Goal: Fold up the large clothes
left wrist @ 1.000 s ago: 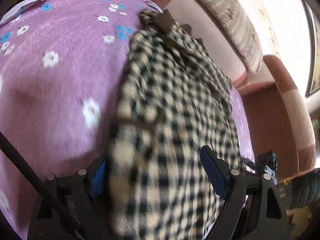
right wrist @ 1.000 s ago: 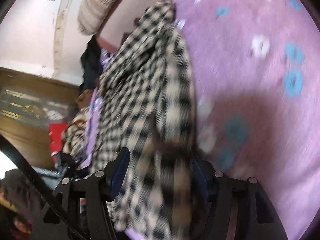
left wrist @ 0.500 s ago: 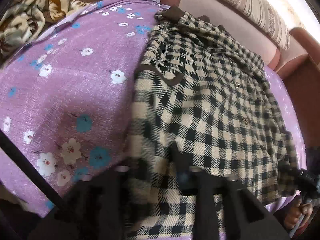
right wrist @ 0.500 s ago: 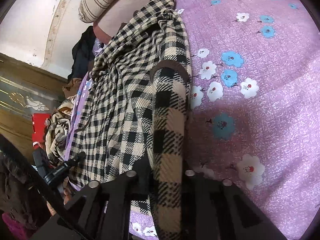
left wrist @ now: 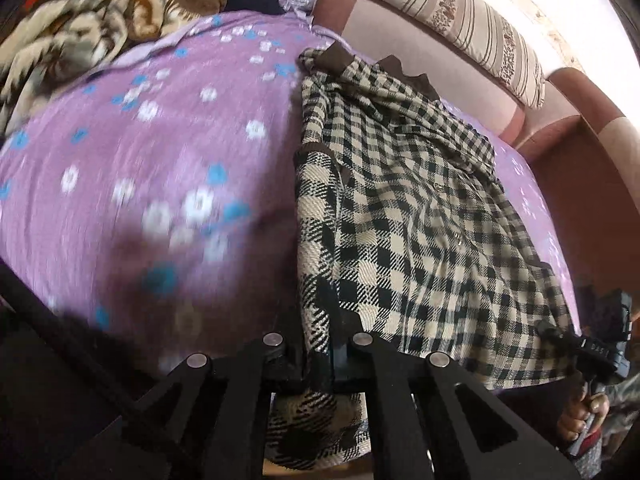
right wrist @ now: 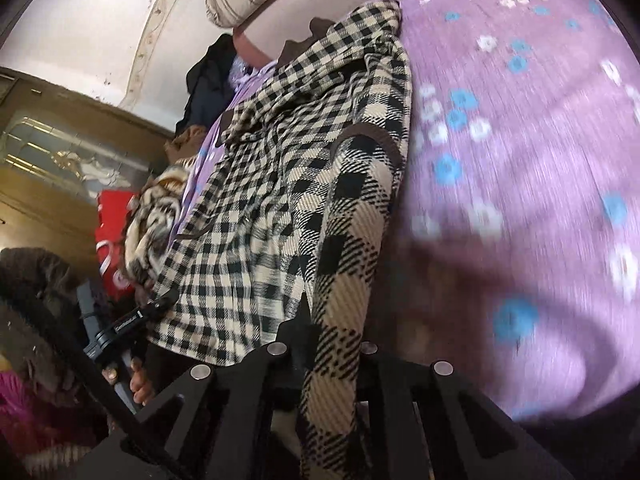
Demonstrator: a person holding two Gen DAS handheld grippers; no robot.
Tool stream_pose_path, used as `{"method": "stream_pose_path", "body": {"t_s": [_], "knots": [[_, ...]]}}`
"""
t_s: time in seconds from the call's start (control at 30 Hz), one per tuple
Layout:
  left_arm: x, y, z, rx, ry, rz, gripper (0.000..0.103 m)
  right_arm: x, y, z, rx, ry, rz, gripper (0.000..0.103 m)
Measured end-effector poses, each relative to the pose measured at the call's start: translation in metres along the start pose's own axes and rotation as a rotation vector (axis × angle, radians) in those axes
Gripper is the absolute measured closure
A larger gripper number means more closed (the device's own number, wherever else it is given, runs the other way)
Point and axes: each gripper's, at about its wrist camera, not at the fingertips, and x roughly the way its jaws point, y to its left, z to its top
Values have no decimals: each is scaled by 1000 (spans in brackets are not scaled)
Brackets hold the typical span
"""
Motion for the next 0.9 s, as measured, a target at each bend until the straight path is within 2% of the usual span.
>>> {"method": "stream_pose_path", "body": {"t_s": [0.1, 0.17, 0.37, 0.43, 0.53, 0.67, 0.8, 0.9], "knots": [[-10, 0, -13, 2, -1, -32, 98, -5, -3, -20, -29, 54, 14, 96], [-14, -2, -13, 14, -6, -45, 98, -7, -3, -22, -47, 68, 9, 96], [-19, -17, 27, 54, -44, -92, 98, -18, 32, 16, -169, 15, 7, 96], [-18, -25, 50, 69, -70, -103, 98, -19, 54, 37, -217, -24, -19, 96], [-10, -38, 92, 100, -115, -82, 98, -21, 77, 81, -258, -103, -59, 96], [20, -50, 157, 79, -116, -87, 98, -5, 100, 136, -230, -174, -98, 96], [56, -57, 210, 62, -135, -28, 98, 24, 97, 189, -151, -203, -146, 96], [87, -53, 243, 23, -113, 7, 98, 51, 77, 227, -81, -210, -189, 96]]}}
